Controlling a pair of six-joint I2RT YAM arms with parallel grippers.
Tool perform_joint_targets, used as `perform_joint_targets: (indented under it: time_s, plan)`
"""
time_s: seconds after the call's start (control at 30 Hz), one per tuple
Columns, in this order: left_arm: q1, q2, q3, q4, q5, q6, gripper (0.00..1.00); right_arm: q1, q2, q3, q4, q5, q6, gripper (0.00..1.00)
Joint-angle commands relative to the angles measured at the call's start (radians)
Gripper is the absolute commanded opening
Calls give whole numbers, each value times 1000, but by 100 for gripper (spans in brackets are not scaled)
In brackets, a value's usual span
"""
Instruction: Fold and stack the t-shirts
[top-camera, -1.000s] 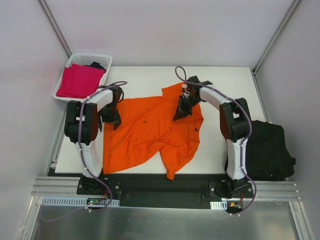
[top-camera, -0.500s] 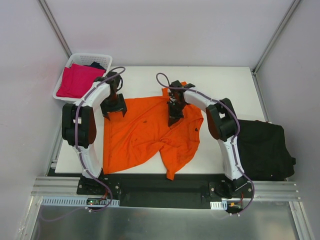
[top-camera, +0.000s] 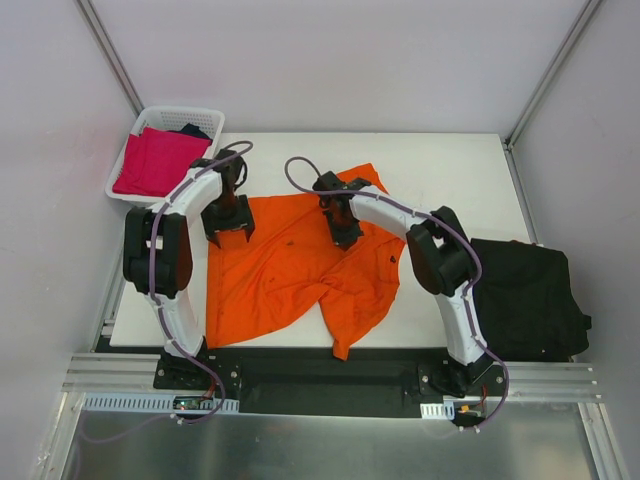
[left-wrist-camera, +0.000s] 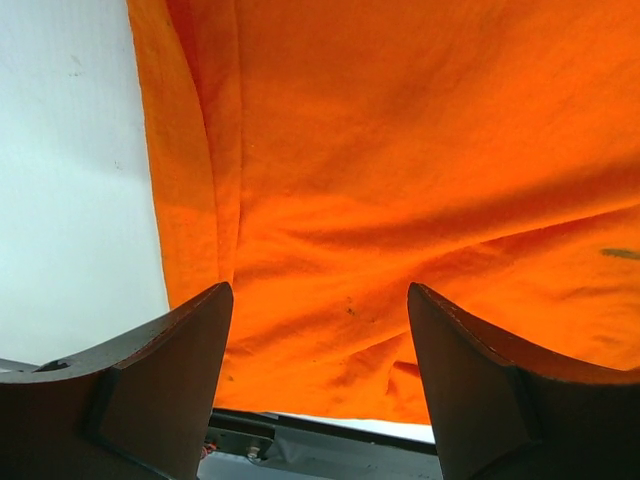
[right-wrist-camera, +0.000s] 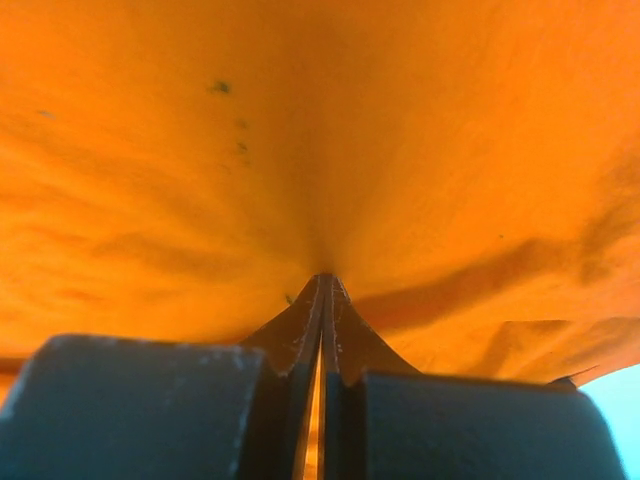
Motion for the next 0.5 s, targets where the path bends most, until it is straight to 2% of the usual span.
perform_joint_targets:
  time_s: [0.0, 0.47]
  plan:
    - [-9, -65, -25, -21, -15, 32, 71, -6, -22, -49, 6, 14, 51, 1]
    - [-9, -70, -39, -22, -17, 59, 72, -119, -116, -248, 32, -42, 158, 1]
